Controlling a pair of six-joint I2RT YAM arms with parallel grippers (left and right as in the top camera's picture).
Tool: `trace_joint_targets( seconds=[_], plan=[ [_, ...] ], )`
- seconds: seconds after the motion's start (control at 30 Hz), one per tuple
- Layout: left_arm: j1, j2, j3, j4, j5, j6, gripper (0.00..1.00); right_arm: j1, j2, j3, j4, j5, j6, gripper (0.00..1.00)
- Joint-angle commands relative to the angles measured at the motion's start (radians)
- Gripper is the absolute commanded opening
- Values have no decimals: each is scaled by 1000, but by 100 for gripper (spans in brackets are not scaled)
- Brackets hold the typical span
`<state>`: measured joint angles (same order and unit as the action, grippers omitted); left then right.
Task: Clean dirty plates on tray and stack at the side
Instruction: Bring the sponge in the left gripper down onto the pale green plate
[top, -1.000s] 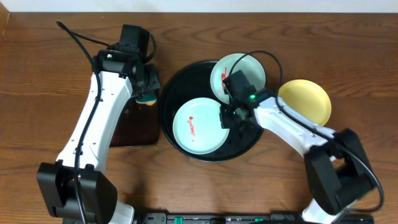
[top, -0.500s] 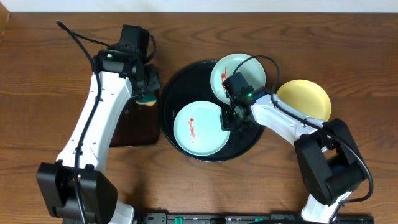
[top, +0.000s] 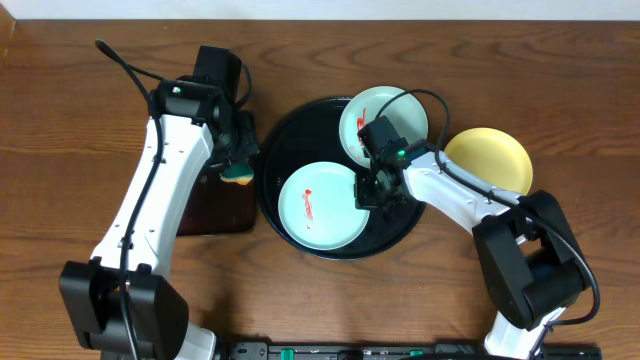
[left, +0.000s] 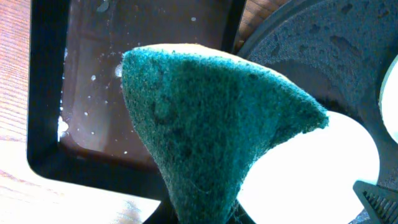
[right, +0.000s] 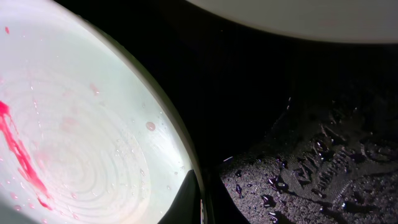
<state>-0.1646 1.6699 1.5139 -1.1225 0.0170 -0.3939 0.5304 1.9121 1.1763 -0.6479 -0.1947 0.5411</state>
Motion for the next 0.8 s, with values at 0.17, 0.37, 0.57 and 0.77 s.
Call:
trace_joint_targets(
  seconds=[0.17, 0.37, 0.57, 0.77],
  plan=[
    [-7, 9, -5, -18, 2, -34, 8, -13, 35, 3, 24, 29, 28, 1],
    [-40, 11, -39, -17, 1, -39, 8, -13, 35, 3, 32, 29, 31, 1],
    [-45, 12, -50, -14, 1, -39, 8, -13, 35, 3, 31, 29, 31, 1],
    [-45, 12, -93, -5, 1, -54, 7, -13, 35, 3, 33, 21, 31, 1]
  ],
)
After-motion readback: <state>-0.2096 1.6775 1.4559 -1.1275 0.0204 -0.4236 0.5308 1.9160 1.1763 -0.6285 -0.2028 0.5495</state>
